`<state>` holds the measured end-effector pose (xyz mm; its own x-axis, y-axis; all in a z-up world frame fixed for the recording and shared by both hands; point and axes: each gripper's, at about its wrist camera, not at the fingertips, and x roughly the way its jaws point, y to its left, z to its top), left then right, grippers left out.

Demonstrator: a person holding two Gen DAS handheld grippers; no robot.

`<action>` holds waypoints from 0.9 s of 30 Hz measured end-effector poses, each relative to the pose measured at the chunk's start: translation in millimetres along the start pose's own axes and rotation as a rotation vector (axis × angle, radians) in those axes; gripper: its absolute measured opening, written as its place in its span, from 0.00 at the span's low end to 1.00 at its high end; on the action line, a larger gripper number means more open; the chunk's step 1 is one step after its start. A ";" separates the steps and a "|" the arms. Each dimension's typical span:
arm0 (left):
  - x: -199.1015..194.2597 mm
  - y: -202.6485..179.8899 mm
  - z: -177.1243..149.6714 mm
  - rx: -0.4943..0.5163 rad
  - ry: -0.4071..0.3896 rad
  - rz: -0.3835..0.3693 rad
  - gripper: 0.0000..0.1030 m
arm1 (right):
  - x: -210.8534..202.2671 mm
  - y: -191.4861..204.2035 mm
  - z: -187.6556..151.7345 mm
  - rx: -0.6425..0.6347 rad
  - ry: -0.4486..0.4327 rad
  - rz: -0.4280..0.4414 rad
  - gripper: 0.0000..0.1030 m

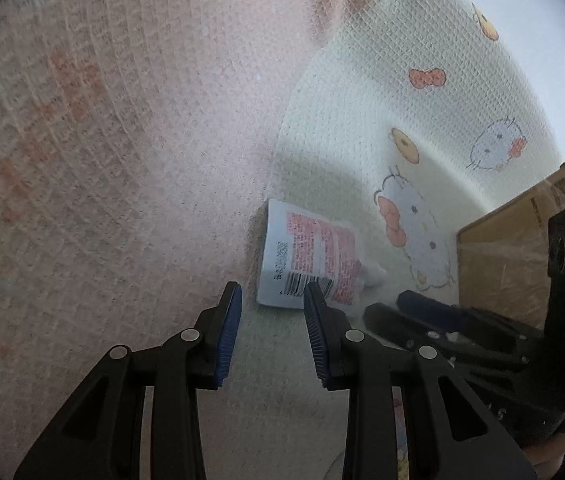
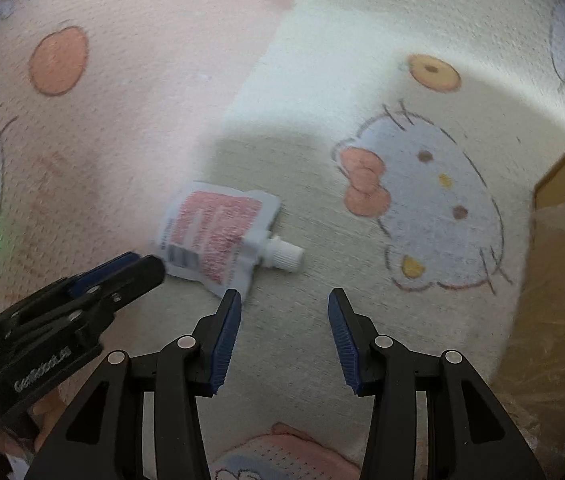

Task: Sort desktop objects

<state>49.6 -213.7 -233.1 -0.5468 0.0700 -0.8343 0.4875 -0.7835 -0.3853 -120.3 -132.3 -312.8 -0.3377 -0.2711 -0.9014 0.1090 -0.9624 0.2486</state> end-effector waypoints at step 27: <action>-28.1 -28.7 19.0 0.058 -0.079 -0.072 0.24 | -19.6 58.2 -21.0 -0.206 -0.162 0.037 0.40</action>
<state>38.1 -204.8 -191.1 -0.6322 0.0804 -0.7706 0.4056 -0.8131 -0.4176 -87.8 -182.8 -288.1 -0.4731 -0.3204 -0.8206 0.3067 -0.9332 0.1875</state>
